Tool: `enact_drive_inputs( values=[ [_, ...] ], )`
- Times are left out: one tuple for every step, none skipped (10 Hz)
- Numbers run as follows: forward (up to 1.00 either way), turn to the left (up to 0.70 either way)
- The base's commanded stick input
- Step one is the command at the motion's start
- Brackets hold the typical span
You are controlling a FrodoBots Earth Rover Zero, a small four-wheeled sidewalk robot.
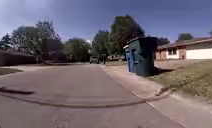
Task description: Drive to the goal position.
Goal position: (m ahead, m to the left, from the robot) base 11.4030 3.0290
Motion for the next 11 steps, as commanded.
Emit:
enact_drive_inputs(
  values=[
    [0.70,0.00],
    [0.70,0.00],
    [0.70,0.00],
    [0.70,0.00],
    [0.70,0.00],
    [0.70,0.00],
    [0.70,0.00],
    [0.70,0.00],
    [0.70,0.03],
    [0.70,0.09],
    [0.70,0.15]
  ],
)
